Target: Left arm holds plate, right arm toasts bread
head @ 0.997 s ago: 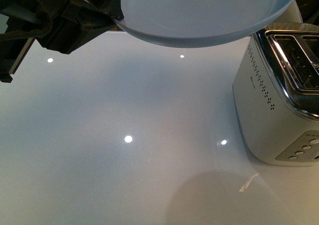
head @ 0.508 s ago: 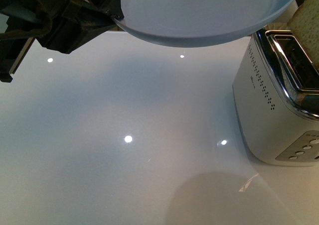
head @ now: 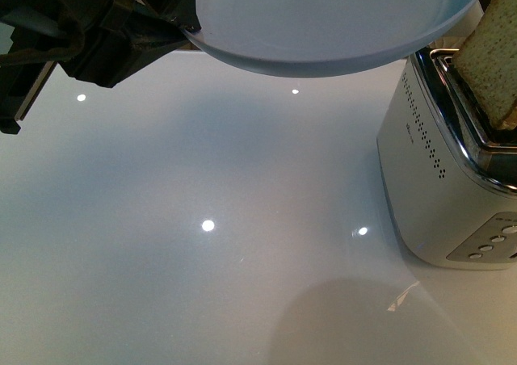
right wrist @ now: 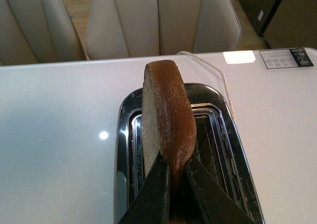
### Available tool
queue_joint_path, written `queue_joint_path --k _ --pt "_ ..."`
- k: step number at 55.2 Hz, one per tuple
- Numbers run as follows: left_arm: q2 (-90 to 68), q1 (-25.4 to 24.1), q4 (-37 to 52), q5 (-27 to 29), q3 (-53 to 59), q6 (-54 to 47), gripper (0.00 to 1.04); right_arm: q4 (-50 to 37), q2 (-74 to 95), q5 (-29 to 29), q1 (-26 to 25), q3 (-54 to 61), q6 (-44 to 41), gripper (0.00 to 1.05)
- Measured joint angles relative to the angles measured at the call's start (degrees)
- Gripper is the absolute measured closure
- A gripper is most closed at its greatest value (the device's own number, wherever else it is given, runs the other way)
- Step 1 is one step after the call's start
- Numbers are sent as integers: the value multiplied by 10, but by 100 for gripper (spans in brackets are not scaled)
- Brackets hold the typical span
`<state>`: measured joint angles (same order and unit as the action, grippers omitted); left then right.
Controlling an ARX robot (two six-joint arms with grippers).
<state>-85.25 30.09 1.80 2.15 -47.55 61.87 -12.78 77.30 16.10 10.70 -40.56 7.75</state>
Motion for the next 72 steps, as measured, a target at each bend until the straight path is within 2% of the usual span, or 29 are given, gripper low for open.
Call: queue_joint_path --k 37,72 --pt "0 0 0 0 0 0 102 -20 5 3 -6 38 0 102" --pt "0 0 0 0 0 0 102 -52 56 6 10 84 4 102"
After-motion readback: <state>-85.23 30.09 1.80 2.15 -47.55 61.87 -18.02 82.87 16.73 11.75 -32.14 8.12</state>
